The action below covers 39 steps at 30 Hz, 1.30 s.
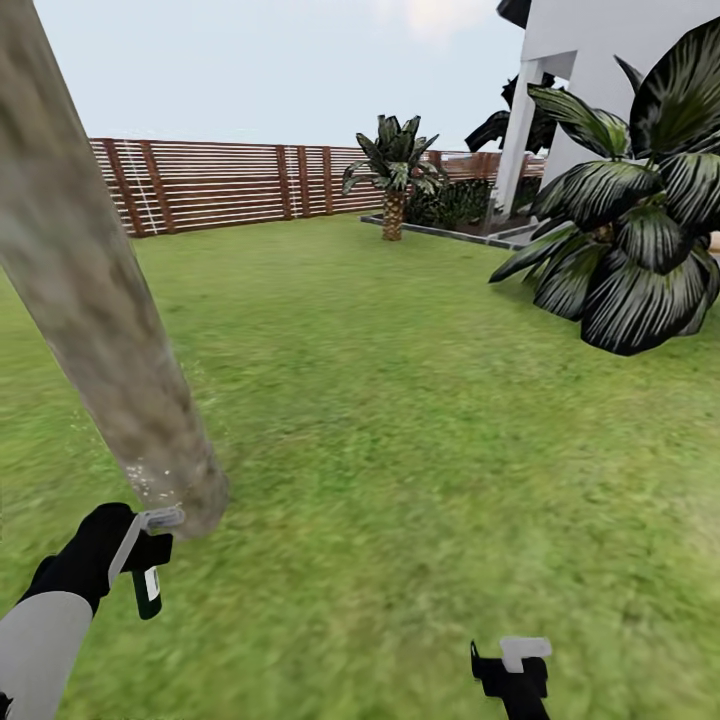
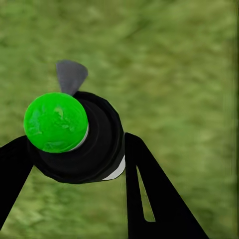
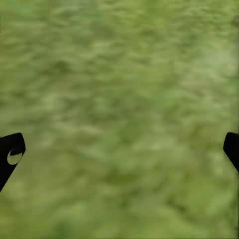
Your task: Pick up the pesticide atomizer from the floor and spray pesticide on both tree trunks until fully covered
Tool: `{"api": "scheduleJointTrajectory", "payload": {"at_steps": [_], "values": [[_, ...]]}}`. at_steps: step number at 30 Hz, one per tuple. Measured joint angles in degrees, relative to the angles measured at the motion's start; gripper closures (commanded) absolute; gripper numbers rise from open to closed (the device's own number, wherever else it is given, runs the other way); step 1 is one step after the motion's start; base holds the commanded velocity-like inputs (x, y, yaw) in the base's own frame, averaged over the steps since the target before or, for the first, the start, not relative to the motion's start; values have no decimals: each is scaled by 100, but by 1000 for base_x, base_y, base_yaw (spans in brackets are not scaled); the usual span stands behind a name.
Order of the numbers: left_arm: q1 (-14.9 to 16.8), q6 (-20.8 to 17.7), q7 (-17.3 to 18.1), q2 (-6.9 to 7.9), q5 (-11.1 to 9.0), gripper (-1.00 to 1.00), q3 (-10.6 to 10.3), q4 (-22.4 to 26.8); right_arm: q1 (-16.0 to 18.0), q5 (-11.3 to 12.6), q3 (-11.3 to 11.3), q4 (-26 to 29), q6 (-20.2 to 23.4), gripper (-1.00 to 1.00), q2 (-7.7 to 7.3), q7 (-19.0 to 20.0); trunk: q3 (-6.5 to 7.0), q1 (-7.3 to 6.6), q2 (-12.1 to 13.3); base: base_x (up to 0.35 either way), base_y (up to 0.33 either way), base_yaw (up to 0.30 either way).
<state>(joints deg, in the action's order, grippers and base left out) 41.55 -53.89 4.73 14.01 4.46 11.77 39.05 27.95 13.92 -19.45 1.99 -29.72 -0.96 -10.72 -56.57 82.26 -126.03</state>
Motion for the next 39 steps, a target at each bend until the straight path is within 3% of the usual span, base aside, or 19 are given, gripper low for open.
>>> {"api": "scheduleJointTrajectory", "payload": {"at_steps": [14,28,39], "values": [[22,-9,10,0,-1,100,18,36,0,0,0,0,9,-100,0,0,0,0,0,131,-255,273],[34,-9,12,-10,-3,100,18,34,-1,0,0,1,4,-100,-3,-1,0,1,0,115,-259,35],[96,-72,12,-16,-11,100,23,45,0,0,0,0,9,-100,0,0,0,0,0,66,-263,251]]}}
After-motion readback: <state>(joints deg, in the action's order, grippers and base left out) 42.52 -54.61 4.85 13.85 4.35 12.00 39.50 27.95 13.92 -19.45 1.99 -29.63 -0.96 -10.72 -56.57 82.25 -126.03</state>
